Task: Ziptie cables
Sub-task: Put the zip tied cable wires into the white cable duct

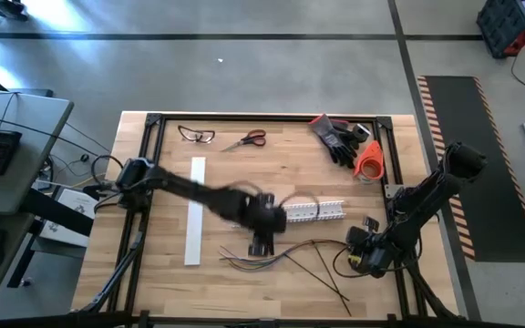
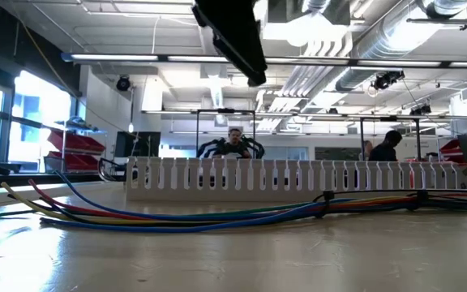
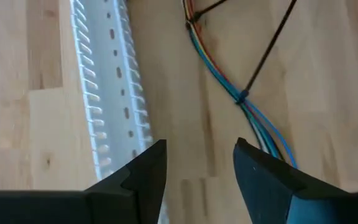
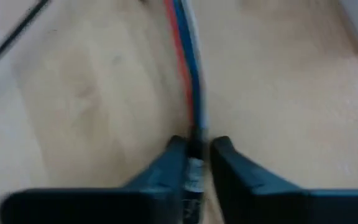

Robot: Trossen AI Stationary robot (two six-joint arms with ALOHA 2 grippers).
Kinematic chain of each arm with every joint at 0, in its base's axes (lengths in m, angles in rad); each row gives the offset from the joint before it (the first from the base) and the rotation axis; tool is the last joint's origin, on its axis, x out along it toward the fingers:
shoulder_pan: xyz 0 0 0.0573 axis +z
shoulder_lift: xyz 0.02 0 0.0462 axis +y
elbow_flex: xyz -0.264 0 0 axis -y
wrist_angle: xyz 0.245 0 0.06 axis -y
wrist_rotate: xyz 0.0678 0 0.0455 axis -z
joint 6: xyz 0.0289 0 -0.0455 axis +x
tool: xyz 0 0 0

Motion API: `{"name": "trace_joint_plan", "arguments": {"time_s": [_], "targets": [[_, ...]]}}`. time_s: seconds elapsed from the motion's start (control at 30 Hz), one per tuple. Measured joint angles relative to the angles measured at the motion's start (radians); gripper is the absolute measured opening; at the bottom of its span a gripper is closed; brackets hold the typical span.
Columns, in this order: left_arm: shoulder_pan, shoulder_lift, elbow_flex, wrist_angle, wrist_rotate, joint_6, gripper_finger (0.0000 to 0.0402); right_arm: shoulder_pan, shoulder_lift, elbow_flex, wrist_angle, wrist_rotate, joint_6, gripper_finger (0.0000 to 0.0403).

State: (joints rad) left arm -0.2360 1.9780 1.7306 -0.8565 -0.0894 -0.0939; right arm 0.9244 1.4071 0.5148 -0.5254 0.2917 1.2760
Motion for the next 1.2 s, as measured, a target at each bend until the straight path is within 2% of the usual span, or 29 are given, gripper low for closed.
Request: {"name": "trace_joint_plan", "arguments": {"time_s": [0.03, 0.1, 0.27, 0.4, 0.5, 0.6, 0.77, 0.97, 1.2], "targets": [[-0.029, 0.005, -0.005, 0.011, -0.045, -0.026, 0.0162, 0.006, 0.001, 0.003, 0.006, -0.001, -0.001, 0.0041], [-0.079, 0.007, -0.05, 0.102, -0.096, -0.08, 0.0162, 0.018, 0.004, 0.026, -0.002, 0.017, -0.022, 0.0014], [-0.147, -0.002, -0.214, 0.31, -0.101, -0.257, 0.017, 0.016, 0.0, 0.189, -0.132, 0.068, -0.108, 0.0005], [-0.189, -0.002, -0.327, 0.407, -0.174, -0.353, 0.0182, 0.012, 0.0, 0.364, -0.319, 0.179, -0.18, 0.0003], [-0.208, 0.0, -0.395, 0.543, -0.166, -0.423, 0.0198, 0.013, -0.001, 0.498, -0.459, 0.249, -0.218, 0.0002], [-0.224, 0.0, -0.441, 0.675, -0.151, -0.45, 0.0214, 0.013, -0.001, 0.609, -0.556, 0.295, -0.241, 0.0002], [-0.248, 0.0, -0.501, 0.862, -0.226, -0.456, 0.0231, 0.012, -0.001, 0.72, -0.659, 0.363, -0.299, 0.0001], [-0.259, 0.008, -0.524, 0.885, -0.322, -0.445, 0.0235, 0.012, -0.001, 0.791, -0.689, 0.41, -0.374, 0.0001], [-0.255, 0.094, -0.525, 1.022, -0.287, -0.421, 0.0235, 0.013, -0.002, 0.85, -0.716, 0.441, -0.422, 0.0]]}}
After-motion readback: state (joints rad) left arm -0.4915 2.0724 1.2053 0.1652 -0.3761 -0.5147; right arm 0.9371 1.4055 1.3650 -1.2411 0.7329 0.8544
